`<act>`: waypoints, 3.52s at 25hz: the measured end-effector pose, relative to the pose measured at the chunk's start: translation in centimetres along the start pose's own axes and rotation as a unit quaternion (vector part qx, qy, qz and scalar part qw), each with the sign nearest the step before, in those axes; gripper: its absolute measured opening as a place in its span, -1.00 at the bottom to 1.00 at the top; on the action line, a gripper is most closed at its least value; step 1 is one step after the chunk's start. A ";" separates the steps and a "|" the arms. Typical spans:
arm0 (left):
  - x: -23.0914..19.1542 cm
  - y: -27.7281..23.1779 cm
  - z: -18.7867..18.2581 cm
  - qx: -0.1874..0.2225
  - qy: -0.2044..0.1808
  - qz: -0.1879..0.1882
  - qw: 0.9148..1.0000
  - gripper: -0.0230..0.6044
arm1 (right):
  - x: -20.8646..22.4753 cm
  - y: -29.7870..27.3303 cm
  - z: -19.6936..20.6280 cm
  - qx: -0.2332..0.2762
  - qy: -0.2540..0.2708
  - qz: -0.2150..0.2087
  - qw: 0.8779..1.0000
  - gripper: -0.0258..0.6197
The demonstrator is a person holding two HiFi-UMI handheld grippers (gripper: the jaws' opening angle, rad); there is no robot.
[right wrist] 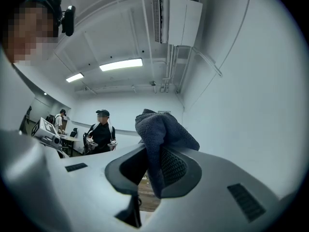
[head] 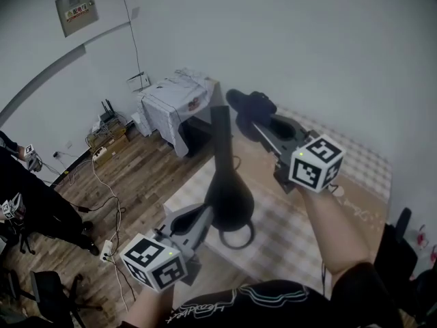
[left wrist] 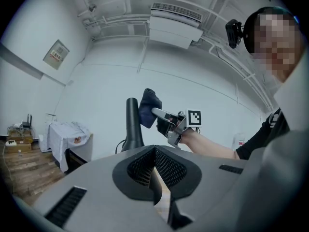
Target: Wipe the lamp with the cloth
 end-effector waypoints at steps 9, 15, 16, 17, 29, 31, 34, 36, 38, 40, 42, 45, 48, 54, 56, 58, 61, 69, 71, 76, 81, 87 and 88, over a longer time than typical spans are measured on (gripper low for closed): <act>-1.3 0.0 0.8 -0.006 0.005 -0.006 1.000 -0.93 | -1.4 -2.8 1.7 -0.024 0.050 -0.025 0.998 -0.74; -1.1 0.4 0.4 -0.002 0.002 -0.010 1.000 -0.93 | -1.9 -3.2 2.0 -0.041 0.076 -0.035 0.996 -0.74; -1.1 0.5 0.3 -0.002 0.002 -0.010 1.000 -0.93 | -2.1 -3.3 2.1 -0.045 0.084 -0.037 0.995 -0.74; -1.1 0.6 0.4 -0.002 0.002 -0.010 1.000 -0.93 | -2.2 -3.3 2.3 -0.049 0.091 -0.038 0.994 -0.74; -0.6 1.4 1.3 -0.007 0.002 -0.012 1.000 -0.93 | -4.1 -2.4 4.6 -0.060 0.090 -0.067 0.992 -0.74; -0.6 1.3 1.2 -0.008 0.002 -0.012 1.000 -0.93 | -4.1 -2.3 5.0 -0.064 0.084 -0.071 0.992 -0.74; -0.3 1.1 1.6 -0.011 0.002 -0.010 1.000 -0.93 | -4.5 -1.9 5.9 -0.071 0.080 -0.076 0.991 -0.74; 0.0 1.1 1.7 -0.013 0.002 -0.009 1.000 -0.93 | -4.7 -1.7 6.2 -0.074 0.083 -0.081 0.991 -0.74; 0.1 1.1 1.3 -0.015 0.001 -0.008 1.000 -0.93 | -4.8 -1.7 6.2 -0.078 0.082 -0.081 0.990 -0.74; 0.2 1.1 0.9 -0.016 0.002 -0.007 1.000 -0.93 | -4.9 -1.6 6.3 -0.082 0.081 -0.084 0.990 -0.74; 0.2 1.0 0.7 -0.017 0.002 -0.007 1.000 -0.93 | -5.1 -1.5 6.7 -0.086 0.082 -0.088 0.989 -0.74; 0.4 1.0 1.3 -0.019 0.001 -0.007 1.000 -0.93 | -5.6 -1.0 7.8 -0.092 0.090 -0.097 0.987 -0.74; 0.6 1.2 2.1 -0.020 0.003 -0.007 1.000 -0.93 | -6.4 -0.3 8.9 -0.097 0.091 -0.100 0.986 -0.74; 0.7 1.4 2.5 -0.023 0.008 -0.004 1.000 -0.93 | -7.4 0.4 10.4 -0.115 0.101 -0.106 0.983 -0.74; 0.7 1.4 2.5 -0.023 0.009 -0.002 1.000 -0.93 | -7.6 0.5 10.6 -0.122 0.109 -0.102 0.981 -0.74; 0.7 1.5 2.5 -0.023 0.010 -0.002 1.000 -0.93 | -7.7 0.7 10.9 -0.127 0.112 -0.100 0.981 -0.74; 0.6 1.6 2.7 -0.024 0.013 -0.005 1.000 -0.93 | -7.9 1.2 11.4 -0.128 0.109 -0.103 0.980 -0.74; 0.9 1.9 3.4 -0.025 0.019 -0.007 0.999 -0.93 | -8.7 3.0 13.0 -0.134 0.098 -0.109 0.980 -0.74; 1.1 2.0 3.5 -0.024 0.018 -0.005 1.000 -0.93 | -8.9 3.6 13.6 -0.142 0.094 -0.109 0.979 -0.74; 1.4 2.3 4.1 -0.028 0.026 -0.005 0.999 -0.93 | -9.8 5.5 16.0 -0.167 0.081 -0.125 0.975 -0.74; 2.1 2.2 4.7 -0.033 0.030 0.005 0.999 -0.93 | -10.3 7.2 17.8 -0.188 0.069 -0.117 0.973 -0.74; 2.9 2.0 5.2 -0.036 0.030 0.016 0.999 -0.93 | -10.9 8.7 19.4 -0.203 0.044 -0.111 0.972 -0.74; 3.0 2.1 5.2 -0.037 0.033 0.016 0.999 -0.93 | -10.8 9.0 19.4 -0.203 0.041 -0.107 0.973 -0.74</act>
Point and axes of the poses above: the fingertips, and each gripper's own axes: y backward along the fingers, x to its right, z out of its underside, the point moved 1 cm from there along y, backward along the fingers, and after that the axes turned 7 degrees about -z, right-handed, at the moved point
